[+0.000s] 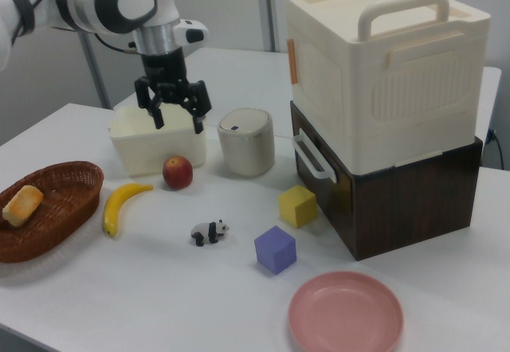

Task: Slide the drawer open
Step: 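Move the gripper toward the wooden drawer's handle and lower it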

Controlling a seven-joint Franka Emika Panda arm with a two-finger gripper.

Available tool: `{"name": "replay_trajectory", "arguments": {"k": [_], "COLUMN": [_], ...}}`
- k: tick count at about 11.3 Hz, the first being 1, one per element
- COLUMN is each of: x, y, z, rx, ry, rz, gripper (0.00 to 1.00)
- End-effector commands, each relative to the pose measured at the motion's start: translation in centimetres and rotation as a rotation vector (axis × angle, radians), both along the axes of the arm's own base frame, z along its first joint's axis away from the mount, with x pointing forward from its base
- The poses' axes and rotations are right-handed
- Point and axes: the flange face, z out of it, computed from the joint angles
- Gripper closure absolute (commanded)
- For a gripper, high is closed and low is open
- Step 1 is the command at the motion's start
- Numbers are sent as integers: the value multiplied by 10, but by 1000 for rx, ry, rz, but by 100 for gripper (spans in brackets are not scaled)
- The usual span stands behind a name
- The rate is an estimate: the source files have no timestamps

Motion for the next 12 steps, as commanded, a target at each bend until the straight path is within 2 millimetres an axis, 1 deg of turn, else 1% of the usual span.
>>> {"name": "replay_trajectory", "arguments": {"k": [1, 2, 3, 4, 6, 8, 9, 10, 12], "x": [9, 13, 20, 33, 58, 72, 77, 80, 84], "y": [-31, -41, -46, -54, -69, -73, -75, -82, -86], "z": [9, 5, 3, -10, -39, -59, -65, -71, -80], "rx": [0, -13, -37, -66, -113, -156, -180, -189, -193], "ry": [-94, -121, -154, -184, -227, -252, -270, -282, -283], "rz": [212, 262, 315, 347, 351, 376, 386, 384, 383], "gripper": [0, 0, 0, 0, 0, 0, 0, 0, 0]}}
